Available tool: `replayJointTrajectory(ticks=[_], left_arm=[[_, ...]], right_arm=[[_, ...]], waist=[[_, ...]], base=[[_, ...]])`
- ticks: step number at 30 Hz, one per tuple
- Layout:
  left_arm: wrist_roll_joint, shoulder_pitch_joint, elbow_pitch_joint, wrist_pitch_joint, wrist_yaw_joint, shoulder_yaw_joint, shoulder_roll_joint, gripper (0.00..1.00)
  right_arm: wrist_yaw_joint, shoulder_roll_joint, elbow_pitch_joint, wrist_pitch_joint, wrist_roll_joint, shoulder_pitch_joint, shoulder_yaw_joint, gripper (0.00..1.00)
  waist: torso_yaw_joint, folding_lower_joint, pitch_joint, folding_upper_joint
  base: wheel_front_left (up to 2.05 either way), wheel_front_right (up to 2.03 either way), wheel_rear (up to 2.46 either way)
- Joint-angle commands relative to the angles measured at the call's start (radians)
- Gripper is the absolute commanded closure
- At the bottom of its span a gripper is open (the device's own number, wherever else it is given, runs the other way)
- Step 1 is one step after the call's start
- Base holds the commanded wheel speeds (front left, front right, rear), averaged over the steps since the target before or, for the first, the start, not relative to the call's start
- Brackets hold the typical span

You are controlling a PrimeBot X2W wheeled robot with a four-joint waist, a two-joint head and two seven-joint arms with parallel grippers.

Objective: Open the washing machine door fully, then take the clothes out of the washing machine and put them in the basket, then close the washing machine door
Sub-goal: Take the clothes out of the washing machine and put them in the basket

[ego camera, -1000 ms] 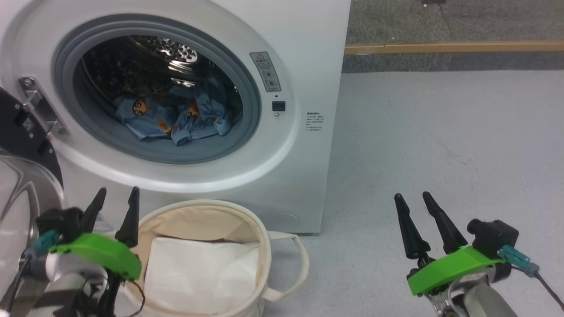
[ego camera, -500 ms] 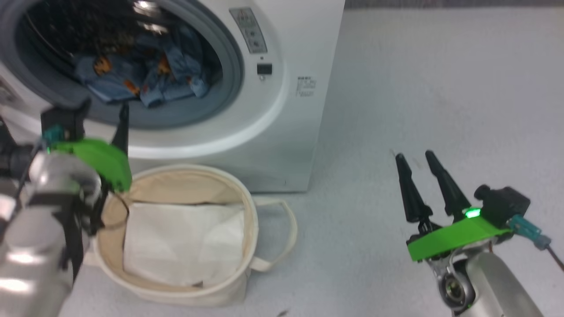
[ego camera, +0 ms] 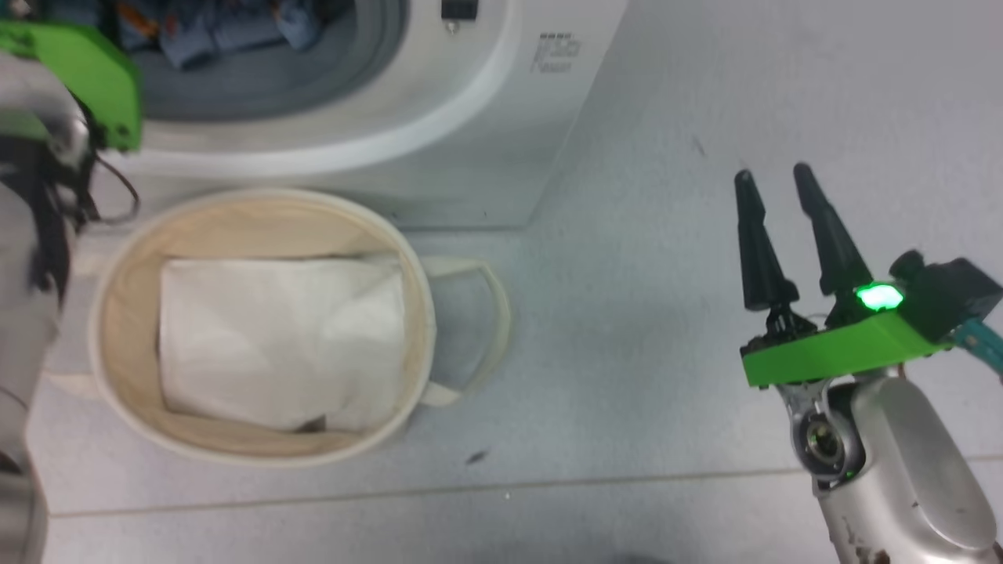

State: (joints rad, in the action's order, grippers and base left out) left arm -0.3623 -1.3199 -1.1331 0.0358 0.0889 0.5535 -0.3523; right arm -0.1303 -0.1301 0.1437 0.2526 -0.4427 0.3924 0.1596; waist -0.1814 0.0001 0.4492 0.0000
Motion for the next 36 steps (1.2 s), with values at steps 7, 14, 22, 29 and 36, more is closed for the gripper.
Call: replayJointTrajectory(ticks=[7,14,22,29,36], left_arm=[[0.023,-0.18,-0.068,0.004,-0.003,-0.002,-0.043,0.0],[0.049,-0.268,-0.124,-0.004,0.074,0.017,-0.047,0.0],[0.046,-0.297,-0.15,-0.071,0.152,0.016,-0.076,0.0],[0.033,-0.294,-0.154,-0.081,0.149,0.017,-0.088,0.0],[0.016,-0.264,-0.156,-0.059,0.13,0.02,-0.069,1.0]], right_arm=[[0.0,0.016,-0.06,0.009,0.014,0.034,-0.006,0.0],[0.0,0.028,-0.084,0.009,0.023,0.047,-0.013,0.0],[0.0,0.033,-0.095,0.009,0.031,0.042,-0.015,0.0],[0.0,0.036,-0.095,0.009,0.034,0.042,-0.016,0.0],[0.0,0.033,-0.087,0.009,0.037,0.037,-0.016,0.0]], waist=[[-0.027,-0.0001,0.151,0.0],[-0.028,-0.0001,0.223,0.0],[-0.031,-0.0001,0.267,0.0],[-0.037,-0.0001,0.277,0.0],[-0.031,-0.0001,0.262,0.0]], base=[[0.0,0.0,0.0],[0.0,0.0,0.0],[0.0,0.0,0.0],[0.0,0.0,0.0],[0.0,0.0,0.0]])
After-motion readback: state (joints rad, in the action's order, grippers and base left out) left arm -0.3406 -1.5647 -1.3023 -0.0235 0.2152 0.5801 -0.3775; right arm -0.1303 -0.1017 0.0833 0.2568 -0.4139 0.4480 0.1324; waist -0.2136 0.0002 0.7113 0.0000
